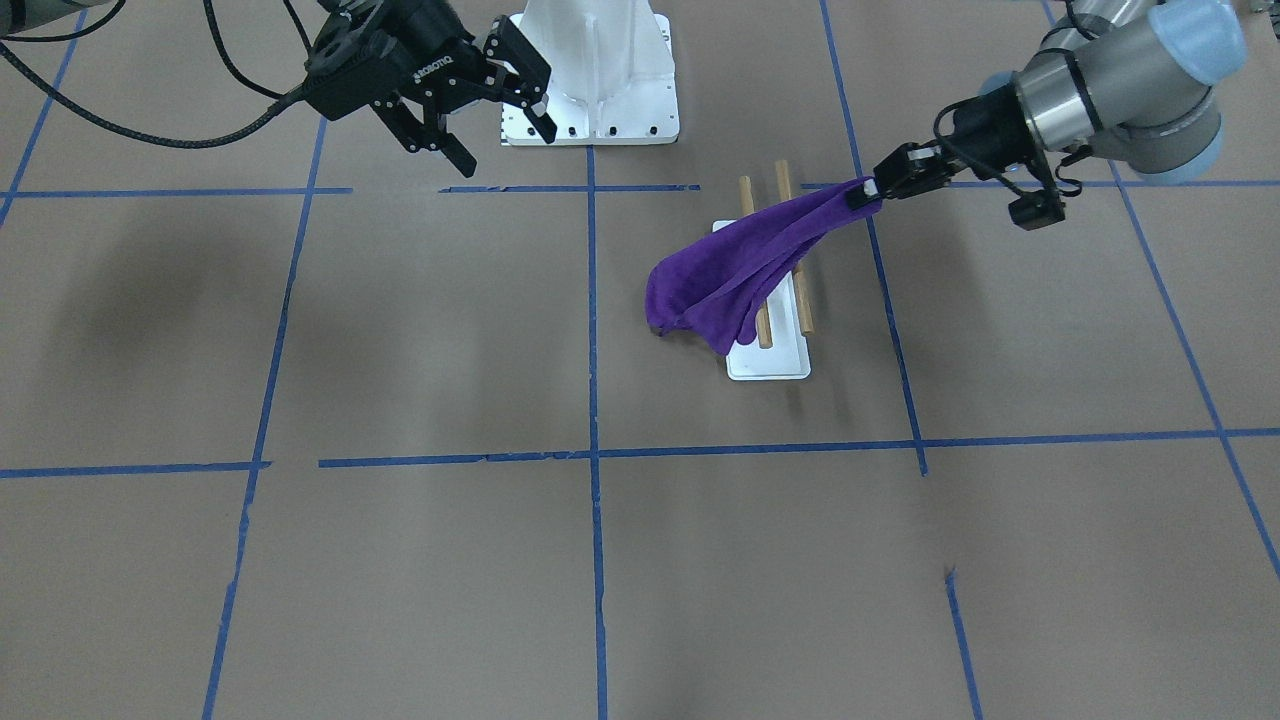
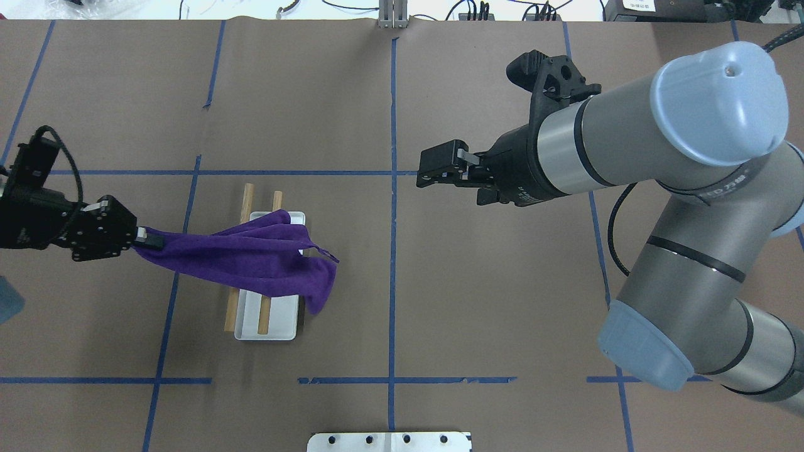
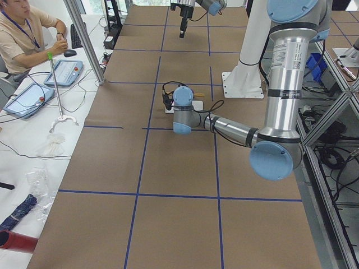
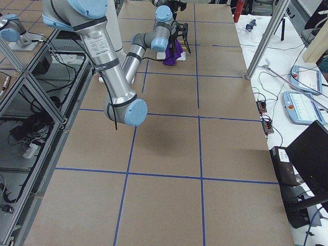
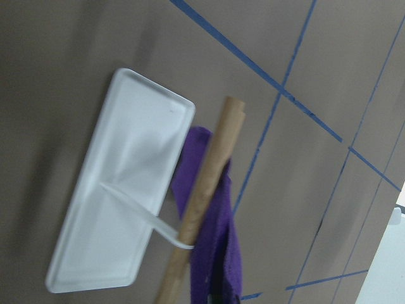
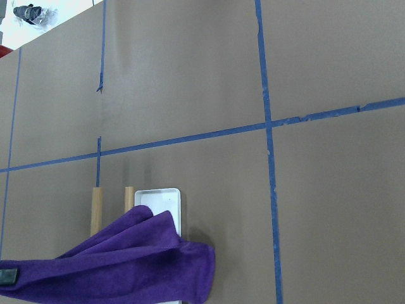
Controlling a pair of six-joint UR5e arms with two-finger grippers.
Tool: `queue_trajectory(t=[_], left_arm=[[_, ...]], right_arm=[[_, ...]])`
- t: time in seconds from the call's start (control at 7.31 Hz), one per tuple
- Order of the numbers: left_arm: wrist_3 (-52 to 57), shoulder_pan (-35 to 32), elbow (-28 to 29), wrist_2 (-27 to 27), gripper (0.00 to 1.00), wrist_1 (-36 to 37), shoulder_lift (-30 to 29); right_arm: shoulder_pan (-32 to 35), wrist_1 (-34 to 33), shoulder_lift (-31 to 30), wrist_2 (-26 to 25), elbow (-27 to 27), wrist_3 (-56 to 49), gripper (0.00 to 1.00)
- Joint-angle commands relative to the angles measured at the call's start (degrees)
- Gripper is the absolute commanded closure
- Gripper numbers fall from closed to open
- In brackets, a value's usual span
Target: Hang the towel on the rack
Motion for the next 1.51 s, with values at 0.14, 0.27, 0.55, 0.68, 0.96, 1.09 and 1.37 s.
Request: queue_trajectory(t=[0.14,0.27,0.55,0.68,0.96,1.09,1.37], left_arm=[[5.9,-4.31,3.74,-3.77,0.88,-1.13,2.3],[5.98,-4.31,5.58,-3.15,0.01,-1.04,0.81],[6.68,-5.01,7.27,-0.01,0.0,-1.13,1.23],[12.26,-5.45,9.54,3.41,0.0,-1.04,1.41],[35.11,-12.96,14.73,4.32,0.0,-0.6,5.77],[52.13,-18.75,17.7,4.32,0.0,1.66,7.46],[86.41,-30.79,18.61,6.68,0.0,21.7,7.3]], right_arm=[[0.97,0.1,-0.67,0.09,-0.55,-0.67,0.0],[1.15,0.1,-0.85,0.1,-0.46,-0.67,0.0],[3.33,-0.42,-4.34,0.36,-0.28,-0.67,0.0],[7.0,-0.51,-8.89,2.36,-0.54,-1.63,0.0],[19.01,-3.48,-18.38,8.42,-2.82,-17.96,0.0],[26.13,-7.5,-21.65,10.71,-5.27,-33.65,0.0],[37.66,-20.58,-22.82,12.74,-10.54,-61.98,0.0]])
